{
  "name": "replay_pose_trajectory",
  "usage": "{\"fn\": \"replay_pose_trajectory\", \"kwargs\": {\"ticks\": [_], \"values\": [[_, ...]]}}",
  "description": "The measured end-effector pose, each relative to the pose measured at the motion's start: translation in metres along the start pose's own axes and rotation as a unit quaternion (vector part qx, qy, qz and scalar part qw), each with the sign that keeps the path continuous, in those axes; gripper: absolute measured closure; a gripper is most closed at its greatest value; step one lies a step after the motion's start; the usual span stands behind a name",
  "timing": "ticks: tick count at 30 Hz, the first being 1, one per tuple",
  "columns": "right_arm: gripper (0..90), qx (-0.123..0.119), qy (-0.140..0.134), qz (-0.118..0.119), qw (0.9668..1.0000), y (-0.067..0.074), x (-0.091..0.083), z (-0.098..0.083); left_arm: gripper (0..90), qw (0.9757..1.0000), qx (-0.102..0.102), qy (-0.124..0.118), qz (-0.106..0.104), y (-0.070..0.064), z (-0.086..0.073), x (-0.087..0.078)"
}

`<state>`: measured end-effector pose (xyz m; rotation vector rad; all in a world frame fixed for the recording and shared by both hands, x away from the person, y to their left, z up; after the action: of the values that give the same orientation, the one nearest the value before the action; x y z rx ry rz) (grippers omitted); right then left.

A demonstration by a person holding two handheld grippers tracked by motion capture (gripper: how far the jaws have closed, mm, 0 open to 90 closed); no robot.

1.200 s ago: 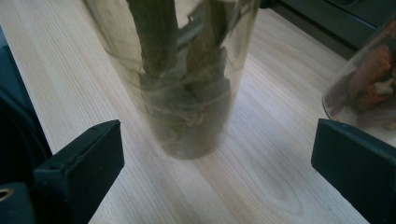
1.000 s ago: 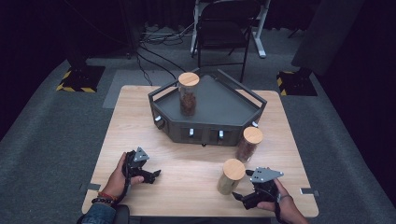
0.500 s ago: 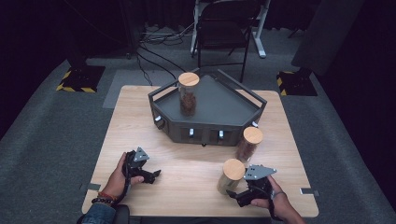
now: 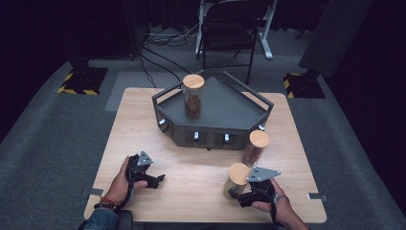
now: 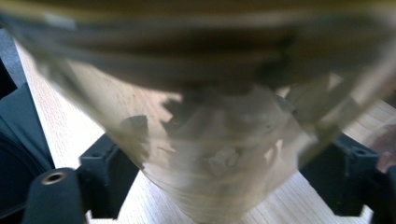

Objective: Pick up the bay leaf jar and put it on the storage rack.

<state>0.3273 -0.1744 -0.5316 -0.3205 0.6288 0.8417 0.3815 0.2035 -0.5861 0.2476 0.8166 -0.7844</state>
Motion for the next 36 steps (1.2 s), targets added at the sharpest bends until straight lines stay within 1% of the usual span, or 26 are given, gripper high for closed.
{"fn": "replay_pose_trajectory", "kwargs": {"ticks": [2,9,15,22,29,34,36], "values": [[22.9,-0.004,-0.003,-0.001,1.0000,0.001,0.000,0.001,0.0,1.0000,0.000,0.000,0.000,0.000,0.000,0.000],[23.9,-0.013,-0.004,-0.005,0.9999,0.002,0.001,0.002,0.0,1.0000,0.000,0.000,0.000,0.000,0.000,0.000],[24.5,-0.018,-0.003,-0.015,0.9997,0.003,0.000,0.003,0.0,1.0000,0.000,0.000,0.000,0.000,0.000,0.000],[24.6,-0.009,-0.002,-0.019,0.9998,0.003,-0.002,0.006,0.0,1.0000,-0.001,-0.001,0.000,0.000,0.000,0.000],[24.6,-0.005,-0.008,-0.031,0.9995,0.001,-0.012,0.018,0.0,1.0000,-0.001,-0.001,0.000,0.000,0.000,0.000],[24.7,-0.007,-0.013,-0.040,0.9991,0.001,-0.018,0.032,0.0,1.0000,-0.001,-0.001,0.000,0.000,0.000,0.000],[24.7,-0.004,-0.016,-0.043,0.9989,0.000,-0.020,0.039,0.0,1.0000,-0.001,-0.001,0.000,0.000,0.000,0.000]]}}
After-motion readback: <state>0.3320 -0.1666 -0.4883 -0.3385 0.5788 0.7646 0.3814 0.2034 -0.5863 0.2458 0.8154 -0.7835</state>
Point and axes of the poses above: each handheld gripper's, and its own axes: x roughly forward along the jaws, z roughly out of its top, y roughly to its left, the point moved 4 cm from there along x, roughly forward along the jaws, and after that the axes turned 7 degrees about -z, right-handed, at the moved point
